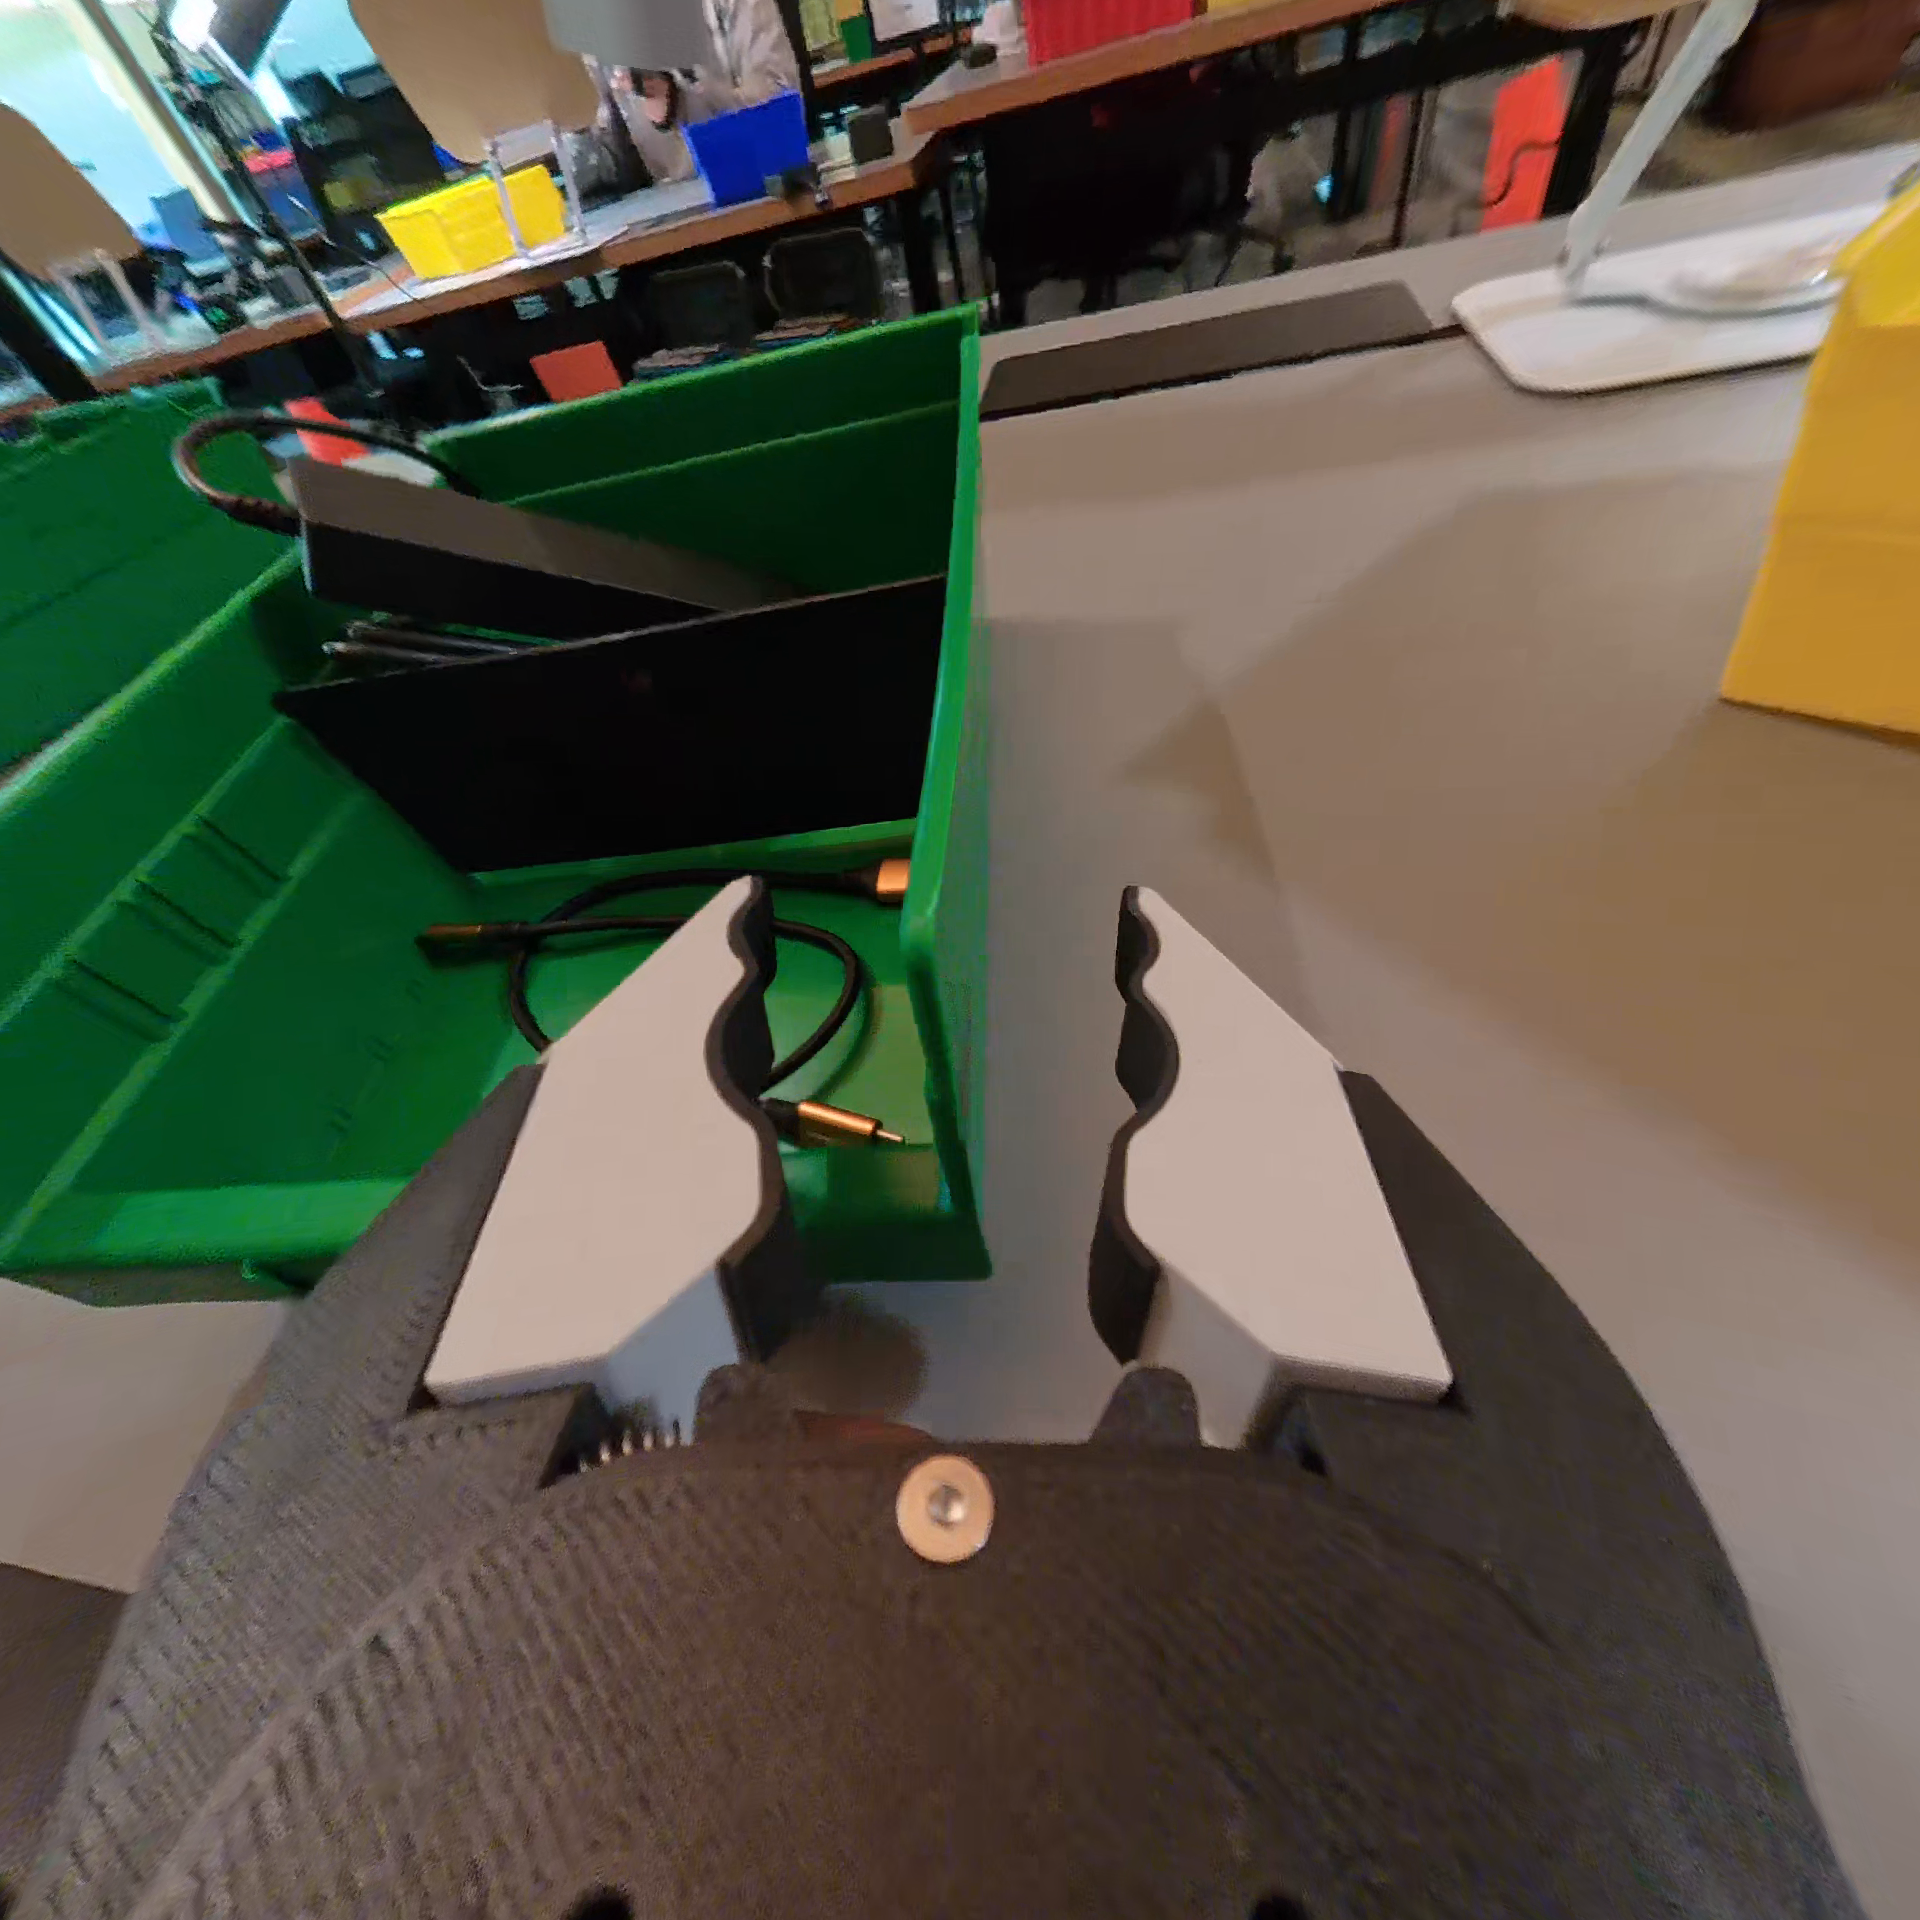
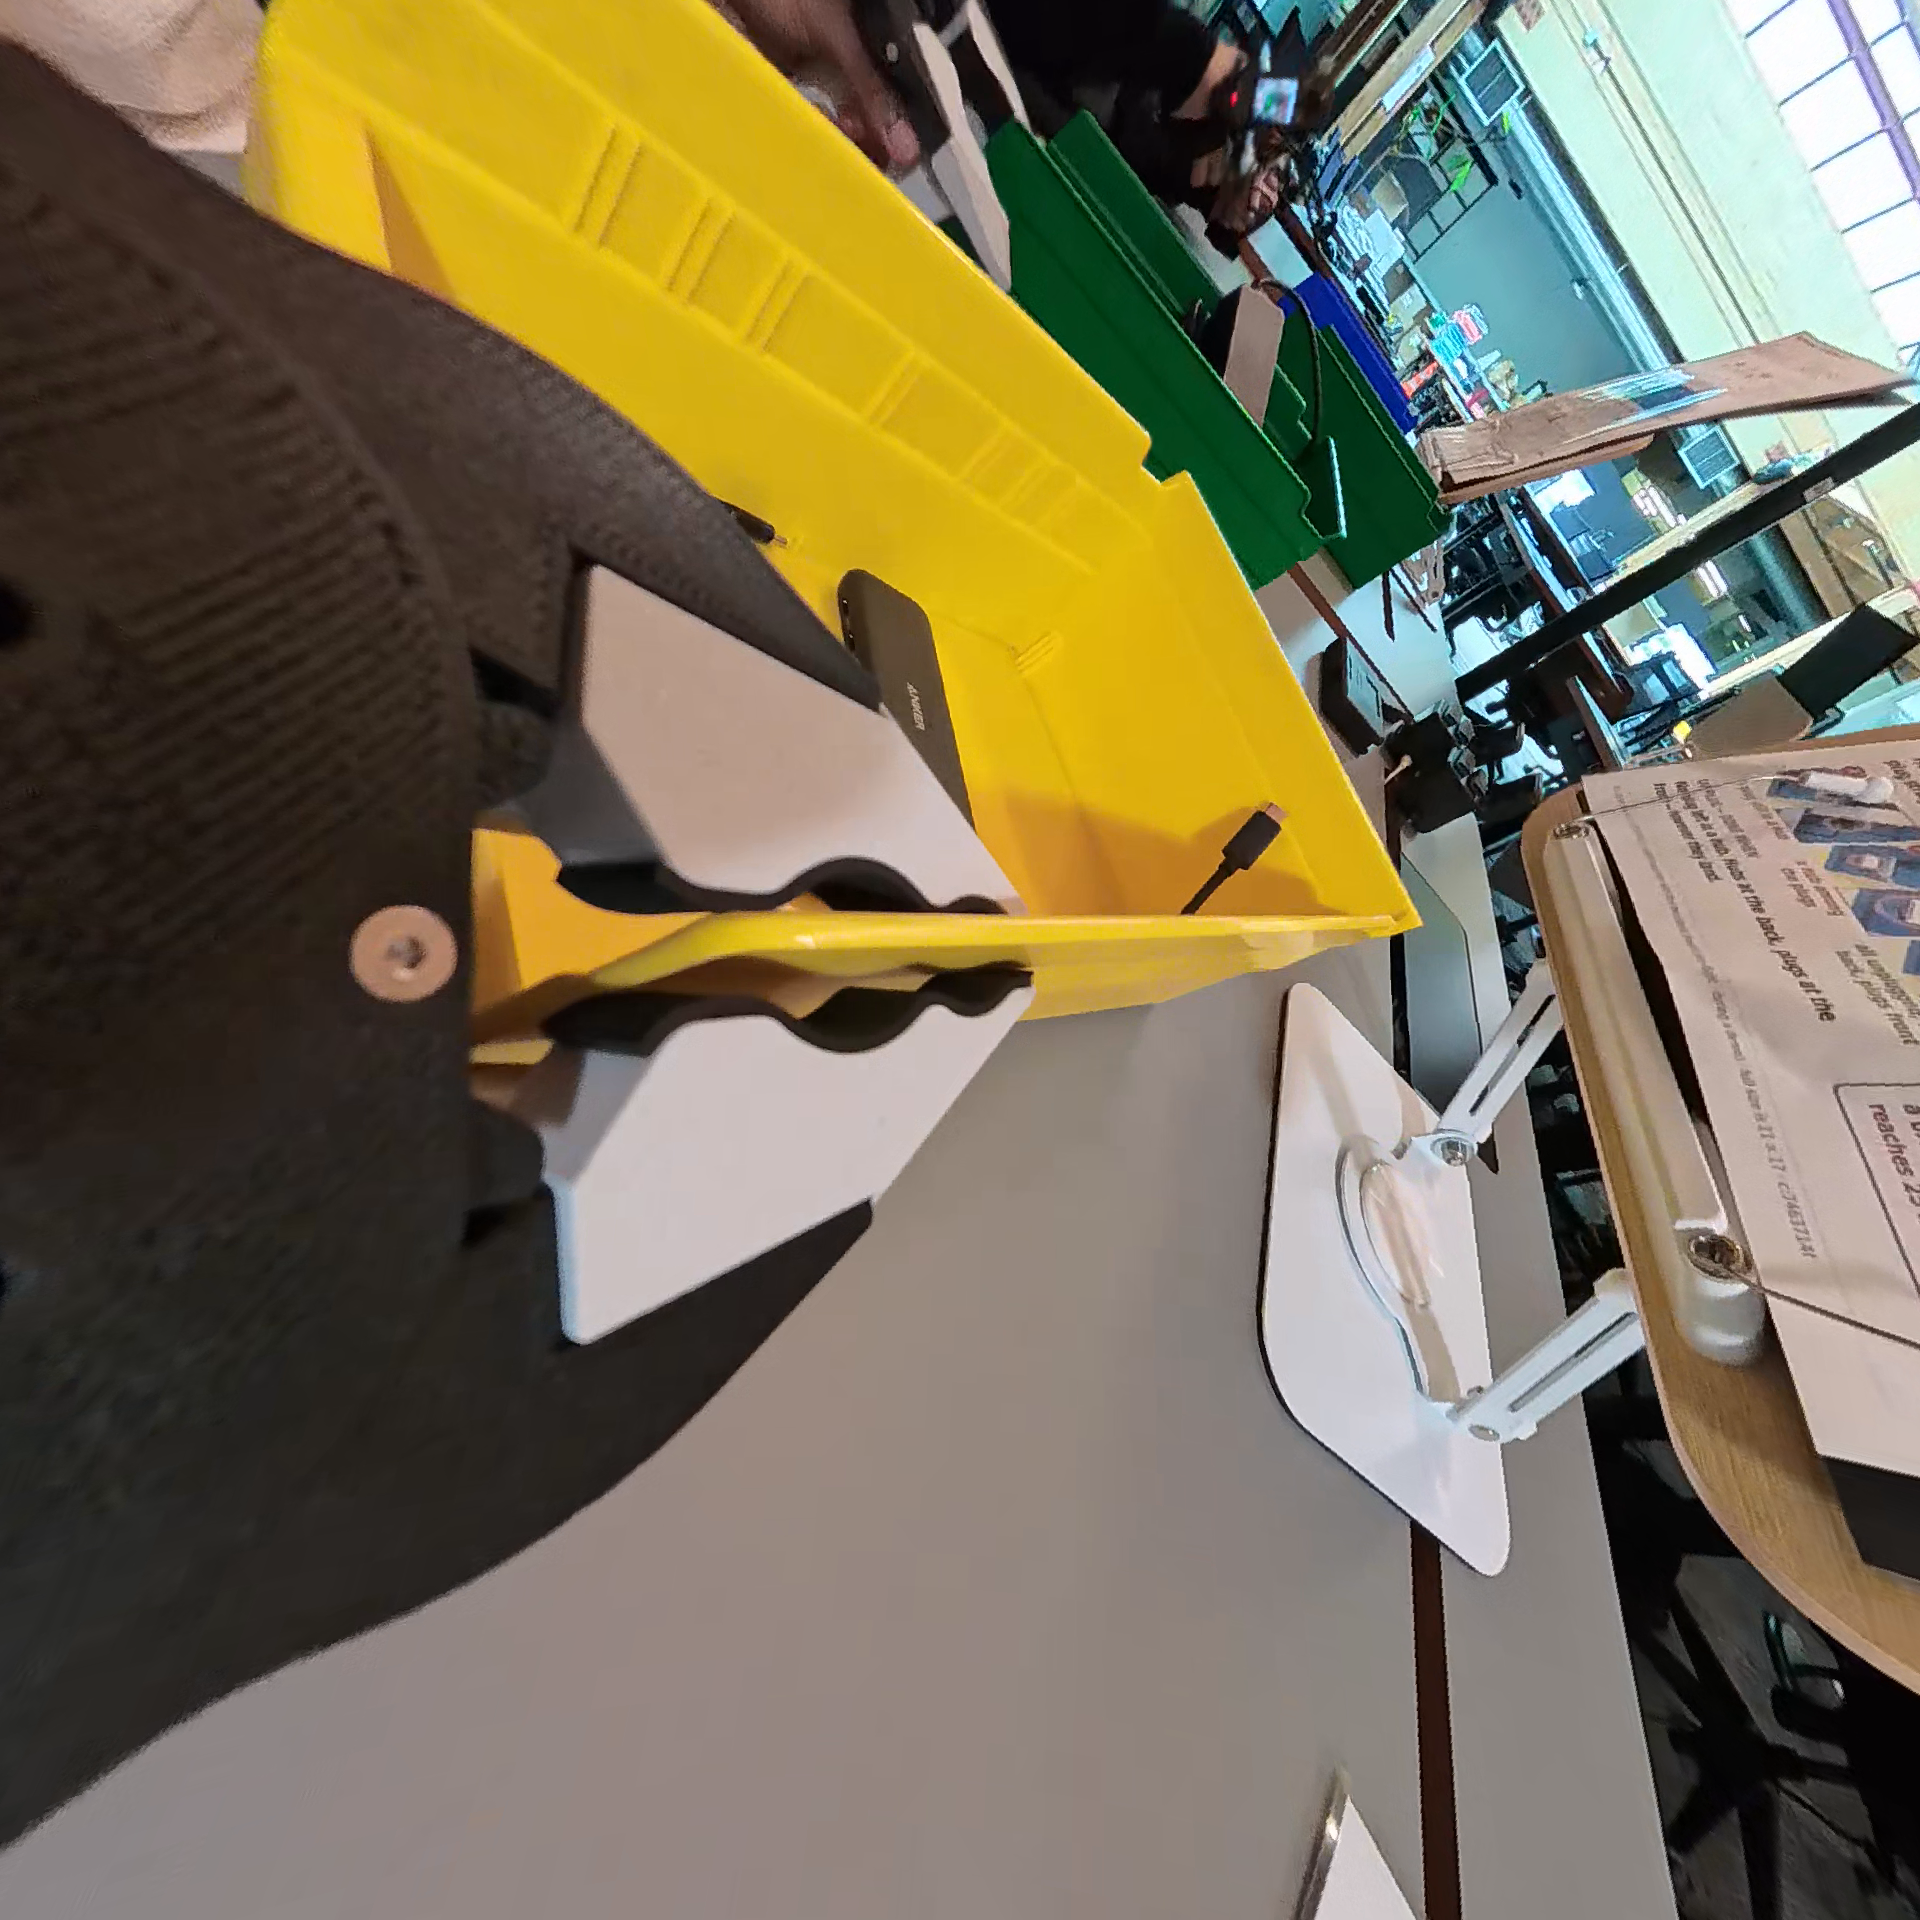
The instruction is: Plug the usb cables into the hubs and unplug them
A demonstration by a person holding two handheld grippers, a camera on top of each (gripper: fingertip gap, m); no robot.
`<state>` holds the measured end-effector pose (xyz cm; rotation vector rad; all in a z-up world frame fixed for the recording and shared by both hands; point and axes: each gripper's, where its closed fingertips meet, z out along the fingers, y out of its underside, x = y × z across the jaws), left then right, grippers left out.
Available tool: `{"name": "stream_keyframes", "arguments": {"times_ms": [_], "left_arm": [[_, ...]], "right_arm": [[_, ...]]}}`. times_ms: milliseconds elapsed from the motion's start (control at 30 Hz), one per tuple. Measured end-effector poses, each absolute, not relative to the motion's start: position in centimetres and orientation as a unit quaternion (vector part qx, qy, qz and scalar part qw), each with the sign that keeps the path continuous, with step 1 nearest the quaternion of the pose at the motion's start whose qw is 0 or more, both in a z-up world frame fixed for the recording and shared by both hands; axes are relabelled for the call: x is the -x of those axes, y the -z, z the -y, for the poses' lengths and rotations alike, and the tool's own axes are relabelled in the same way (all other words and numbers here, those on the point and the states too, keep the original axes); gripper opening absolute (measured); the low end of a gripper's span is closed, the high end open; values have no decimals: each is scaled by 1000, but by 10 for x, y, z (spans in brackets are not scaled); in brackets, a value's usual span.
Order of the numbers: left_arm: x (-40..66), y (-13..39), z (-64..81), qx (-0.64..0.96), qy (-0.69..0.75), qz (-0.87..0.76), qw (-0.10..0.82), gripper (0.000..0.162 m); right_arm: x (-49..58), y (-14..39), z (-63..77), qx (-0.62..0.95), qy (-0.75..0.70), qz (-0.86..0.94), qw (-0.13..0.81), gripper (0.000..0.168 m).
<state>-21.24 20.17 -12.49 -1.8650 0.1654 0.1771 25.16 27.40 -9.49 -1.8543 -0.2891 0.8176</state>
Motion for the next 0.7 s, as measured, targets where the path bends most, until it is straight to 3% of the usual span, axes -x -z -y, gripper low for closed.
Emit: {"name": "stream_keyframes", "arguments": {"times_ms": [67,167,233,300,400,700], "left_arm": [[209,124,-208,798,-103,-101,585,61],[211,120,-222,788,-126,-117,591,41],[213,124,-232,796,-119,-124,581,17],[214,127,-240,799,-108,-137,575,22],[213,129,-250,805,-106,-152,563,5],[237,87,-289,804,-42,-99,585,4]], "right_arm": [[-257,93,-267,774,-336,118,524,4],[-266,92,-254,774,-328,113,530,4],[-273,92,-245,775,-324,106,532,5],[-278,94,-236,776,-322,97,534,5],[-283,96,-223,775,-320,81,538,5],[-231,104,-211,765,-303,58,565,5]]}}
